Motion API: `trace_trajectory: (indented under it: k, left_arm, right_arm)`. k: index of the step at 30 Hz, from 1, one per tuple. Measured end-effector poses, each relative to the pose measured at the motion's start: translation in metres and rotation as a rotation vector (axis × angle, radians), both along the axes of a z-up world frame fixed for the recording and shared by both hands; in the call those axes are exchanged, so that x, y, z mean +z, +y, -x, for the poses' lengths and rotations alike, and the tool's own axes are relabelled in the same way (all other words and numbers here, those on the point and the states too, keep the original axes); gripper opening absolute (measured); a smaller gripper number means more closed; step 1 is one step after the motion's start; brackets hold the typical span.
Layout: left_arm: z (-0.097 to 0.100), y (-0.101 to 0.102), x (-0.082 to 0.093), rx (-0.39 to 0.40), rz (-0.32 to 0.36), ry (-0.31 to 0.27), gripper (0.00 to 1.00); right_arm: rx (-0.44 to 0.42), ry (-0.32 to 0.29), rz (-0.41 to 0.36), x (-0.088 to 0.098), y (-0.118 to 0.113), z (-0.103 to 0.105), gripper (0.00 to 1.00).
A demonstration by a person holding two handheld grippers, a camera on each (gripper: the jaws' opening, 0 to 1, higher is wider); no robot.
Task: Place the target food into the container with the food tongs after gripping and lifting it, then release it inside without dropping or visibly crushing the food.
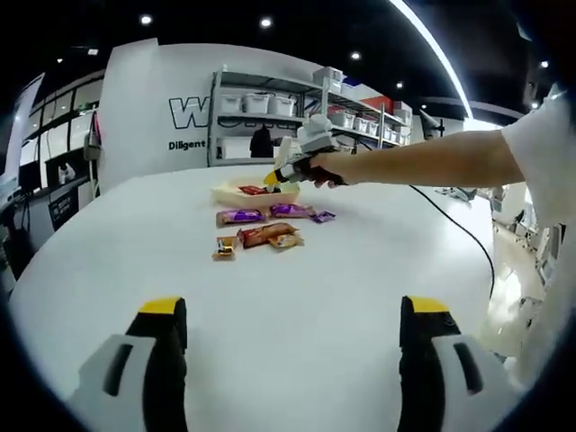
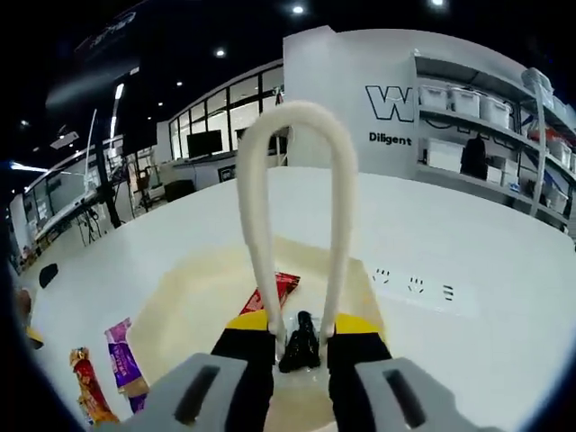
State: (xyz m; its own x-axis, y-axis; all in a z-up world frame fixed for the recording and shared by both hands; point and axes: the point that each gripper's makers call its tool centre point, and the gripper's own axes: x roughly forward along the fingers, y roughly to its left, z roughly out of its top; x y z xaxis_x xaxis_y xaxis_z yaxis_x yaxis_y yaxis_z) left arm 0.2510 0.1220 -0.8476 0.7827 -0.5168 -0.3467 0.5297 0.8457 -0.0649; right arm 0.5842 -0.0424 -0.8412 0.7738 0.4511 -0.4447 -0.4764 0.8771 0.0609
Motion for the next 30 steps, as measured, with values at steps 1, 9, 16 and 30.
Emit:
trace_trajectory:
  k: [1, 9, 16, 30]
  left_arm:
    - [0.000, 0.000, -0.001, 0.001, -0.001, 0.004, 0.97]
    - [0.000, -0.003, -0.004, -0.008, -0.005, 0.012, 0.97]
    - [0.001, -0.010, -0.005, -0.022, -0.008, 0.017, 0.97]
    - [0.007, -0.016, 0.002, -0.036, 0.013, 0.012, 0.96]
  right_arm:
    - [-0.010, 0.000, -0.011, 0.001, -0.001, -0.001, 0.16]
    - [-0.034, -0.010, -0.073, 0.008, -0.009, 0.002, 0.17]
    - [0.036, -0.035, -0.095, 0.035, -0.003, 0.029, 0.17]
    - [0.147, -0.021, -0.169, 0.066, -0.001, 0.088, 0.17]
